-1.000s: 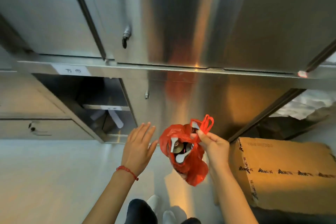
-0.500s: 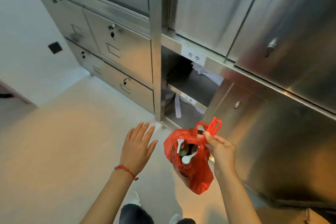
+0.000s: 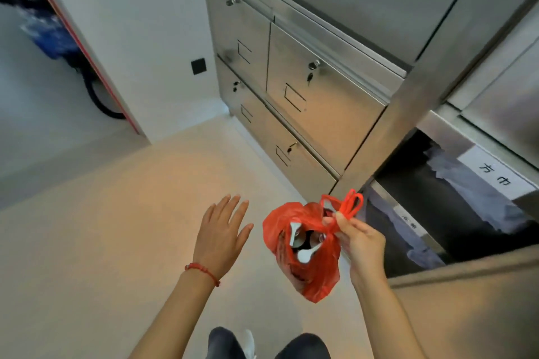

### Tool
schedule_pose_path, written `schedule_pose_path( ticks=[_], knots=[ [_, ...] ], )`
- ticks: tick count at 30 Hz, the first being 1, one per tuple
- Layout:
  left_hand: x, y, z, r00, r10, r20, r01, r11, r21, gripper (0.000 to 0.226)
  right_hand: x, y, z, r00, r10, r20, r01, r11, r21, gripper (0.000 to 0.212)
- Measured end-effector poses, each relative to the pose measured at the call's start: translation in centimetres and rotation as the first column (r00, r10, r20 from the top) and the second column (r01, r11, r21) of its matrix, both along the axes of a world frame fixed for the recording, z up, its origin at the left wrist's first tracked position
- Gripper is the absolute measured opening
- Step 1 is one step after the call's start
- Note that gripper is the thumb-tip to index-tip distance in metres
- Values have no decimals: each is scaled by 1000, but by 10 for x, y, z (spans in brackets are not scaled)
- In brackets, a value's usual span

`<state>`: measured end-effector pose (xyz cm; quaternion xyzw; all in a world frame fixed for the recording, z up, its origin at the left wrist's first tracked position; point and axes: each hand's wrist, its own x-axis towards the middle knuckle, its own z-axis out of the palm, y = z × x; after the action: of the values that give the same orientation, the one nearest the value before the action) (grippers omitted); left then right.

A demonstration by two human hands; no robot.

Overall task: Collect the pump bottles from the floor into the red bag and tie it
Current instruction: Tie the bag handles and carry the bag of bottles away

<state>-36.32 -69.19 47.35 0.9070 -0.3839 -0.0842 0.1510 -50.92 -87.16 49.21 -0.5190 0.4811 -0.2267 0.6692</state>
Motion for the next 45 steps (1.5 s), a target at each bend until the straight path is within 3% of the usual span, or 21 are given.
schedule_pose_path(
  ticks=[6,13,20,34,45],
  knots=[
    [74,-12,-5,995,101,-10,-101,995,-2,68,100,-18,0,992,113,54,-115,993,26,23],
    [162,-55,-13,971,235,-43,-233,971,44,70,211,-68,-12,972,205,114,-220,966,138,18],
    [240,-82,-11,936,347,-54,-341,935,95,68,316,-100,-13,947,313,66,-320,936,146,21],
    [483,-95,-36,918,382,-111,-373,924,88,67,560,-123,-27,955,289,57,-295,935,196,22],
    [646,-110,-54,908,404,-111,-392,913,114,71,737,-135,-56,939,340,44,-341,910,235,8]
  ],
)
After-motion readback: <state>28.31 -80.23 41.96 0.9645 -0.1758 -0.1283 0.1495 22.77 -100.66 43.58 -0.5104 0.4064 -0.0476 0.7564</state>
